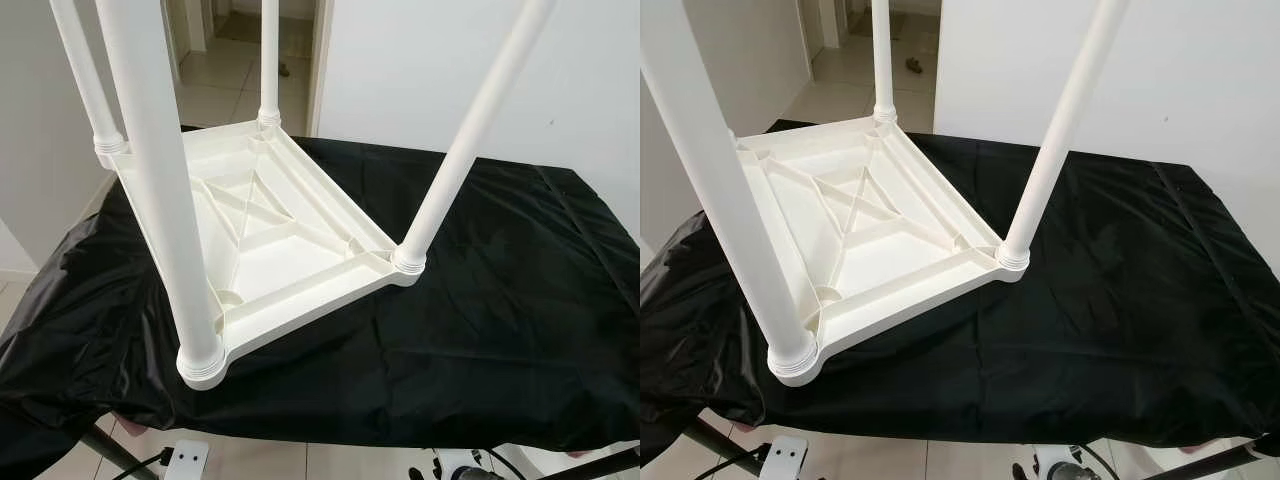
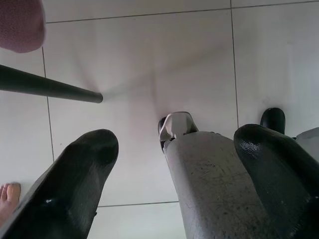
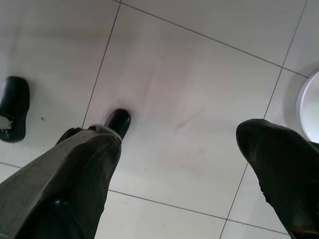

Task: Building children table

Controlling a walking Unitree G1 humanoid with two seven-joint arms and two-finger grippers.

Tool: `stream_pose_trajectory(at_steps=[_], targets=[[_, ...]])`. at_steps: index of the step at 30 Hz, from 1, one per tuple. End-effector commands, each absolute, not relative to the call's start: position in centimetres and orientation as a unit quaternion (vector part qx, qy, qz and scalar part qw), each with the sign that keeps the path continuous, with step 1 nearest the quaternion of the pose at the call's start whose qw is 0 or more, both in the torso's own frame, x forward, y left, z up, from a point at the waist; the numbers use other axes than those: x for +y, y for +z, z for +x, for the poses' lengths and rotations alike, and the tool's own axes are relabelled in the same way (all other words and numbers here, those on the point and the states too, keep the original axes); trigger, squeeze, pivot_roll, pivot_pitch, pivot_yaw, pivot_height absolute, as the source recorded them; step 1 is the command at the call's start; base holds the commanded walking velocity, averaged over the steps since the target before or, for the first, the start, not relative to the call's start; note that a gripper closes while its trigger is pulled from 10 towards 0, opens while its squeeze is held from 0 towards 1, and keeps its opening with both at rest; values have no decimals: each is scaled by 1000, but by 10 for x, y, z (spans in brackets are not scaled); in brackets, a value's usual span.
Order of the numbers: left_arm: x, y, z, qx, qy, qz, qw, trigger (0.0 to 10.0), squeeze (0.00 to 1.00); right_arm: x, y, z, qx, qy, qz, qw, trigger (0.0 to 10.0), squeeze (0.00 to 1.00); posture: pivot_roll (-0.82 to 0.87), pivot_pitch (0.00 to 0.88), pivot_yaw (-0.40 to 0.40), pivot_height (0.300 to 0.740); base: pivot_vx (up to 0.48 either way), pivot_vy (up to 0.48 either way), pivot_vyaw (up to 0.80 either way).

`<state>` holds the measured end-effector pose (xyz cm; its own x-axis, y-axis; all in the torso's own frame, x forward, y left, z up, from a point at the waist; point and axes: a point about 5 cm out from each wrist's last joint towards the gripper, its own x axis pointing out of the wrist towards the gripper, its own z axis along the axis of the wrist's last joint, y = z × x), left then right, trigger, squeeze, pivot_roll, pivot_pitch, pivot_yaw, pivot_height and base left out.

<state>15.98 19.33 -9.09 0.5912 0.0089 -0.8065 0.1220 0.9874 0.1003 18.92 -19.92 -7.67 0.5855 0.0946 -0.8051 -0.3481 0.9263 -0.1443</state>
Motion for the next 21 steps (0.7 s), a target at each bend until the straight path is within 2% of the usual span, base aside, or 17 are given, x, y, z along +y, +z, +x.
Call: stream_pose_trajectory(at_steps=[1,6,8,13,21], targets=[[188,-97,147,475,-38,62,877,10000,0,-200,-80,181,449,131,-147,872,10000,0,86,0,-125,740,0,0,0],[189,-97,147,476,-42,63,876,10000,0,-198,-82,179,451,133,-146,871,10000,0,82,0,-111,740,0,0,0],[191,-97,148,477,-50,70,875,10000,0,-190,-84,177,450,141,-142,870,10000,0,71,0,-75,740,0,0,0],[192,-97,147,480,-62,82,871,10000,0,-177,-86,175,448,150,-136,871,10000,0,71,0,-60,740,0,0,0],[194,-97,146,485,-86,99,865,10000,0,-169,-88,175,453,142,-120,872,10000,0,75,0,-18,740,0,0,0]])
